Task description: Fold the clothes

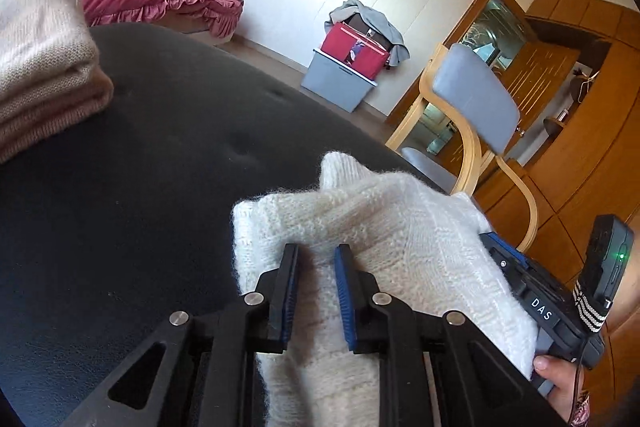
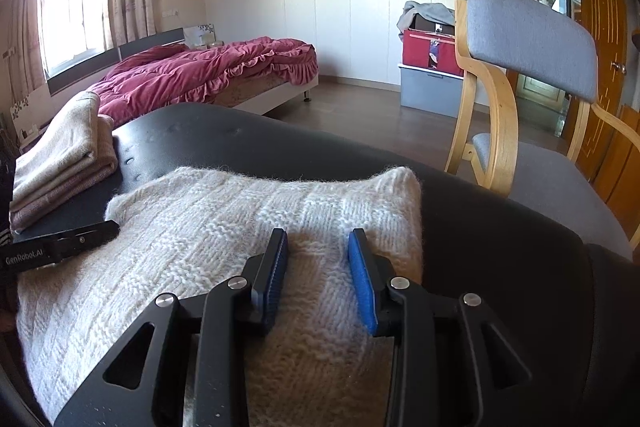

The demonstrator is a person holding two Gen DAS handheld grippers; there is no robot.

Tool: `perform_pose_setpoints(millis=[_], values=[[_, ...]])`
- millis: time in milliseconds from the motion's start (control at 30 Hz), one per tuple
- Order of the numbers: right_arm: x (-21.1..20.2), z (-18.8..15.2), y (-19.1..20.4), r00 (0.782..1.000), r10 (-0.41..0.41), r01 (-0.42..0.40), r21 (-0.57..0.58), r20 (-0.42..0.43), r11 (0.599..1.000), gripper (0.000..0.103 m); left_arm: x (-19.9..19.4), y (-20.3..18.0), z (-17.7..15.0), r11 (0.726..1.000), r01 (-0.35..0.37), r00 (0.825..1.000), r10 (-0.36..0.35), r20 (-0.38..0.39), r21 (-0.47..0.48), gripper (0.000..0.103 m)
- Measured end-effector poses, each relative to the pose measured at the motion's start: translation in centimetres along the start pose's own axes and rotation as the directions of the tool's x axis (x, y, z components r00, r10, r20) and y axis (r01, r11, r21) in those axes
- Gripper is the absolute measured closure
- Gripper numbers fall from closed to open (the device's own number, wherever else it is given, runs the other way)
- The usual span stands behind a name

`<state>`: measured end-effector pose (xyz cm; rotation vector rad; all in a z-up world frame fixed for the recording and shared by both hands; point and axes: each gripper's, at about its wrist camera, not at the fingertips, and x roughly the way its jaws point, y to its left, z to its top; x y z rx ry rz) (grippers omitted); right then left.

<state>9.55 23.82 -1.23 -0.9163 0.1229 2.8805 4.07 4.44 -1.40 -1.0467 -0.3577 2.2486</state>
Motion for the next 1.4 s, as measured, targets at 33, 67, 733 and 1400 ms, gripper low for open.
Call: perform_pose_setpoints(millis=[33,67,733,1400], values=[[0.0,0.0,-0.1,1.0,0.007,-0.007,0.005,0.0,1.0,0.068,0.0,-0.1,-0.1,1.0,-0.007,1.0,0.007,0.002,0.008,0.084],[0.0,0.1,-0.3,1.0,0.013,-0.013,0.012,-0.001,1.0,0.067,0.0,-0.2,-0.2,1.0,-0.014,1.0,0.014,0.004,0.015,0.084],[-5.6,-4.4,5.5,0.997,0.056,-0.064,-0.203,-0.048,0.977,0.076,0.0,-0.8,-0.2,0.996,-0.067,0.998,0.066,0.025,0.055,0.083],[-8.0,-4.2,5.0,0.995,0.099,-0.101,-0.159,-0.018,0.982,0.075,-5.0,-7.5,-4.6,0.949,-0.072,0.997,0.074,0.005,0.308,0.081]])
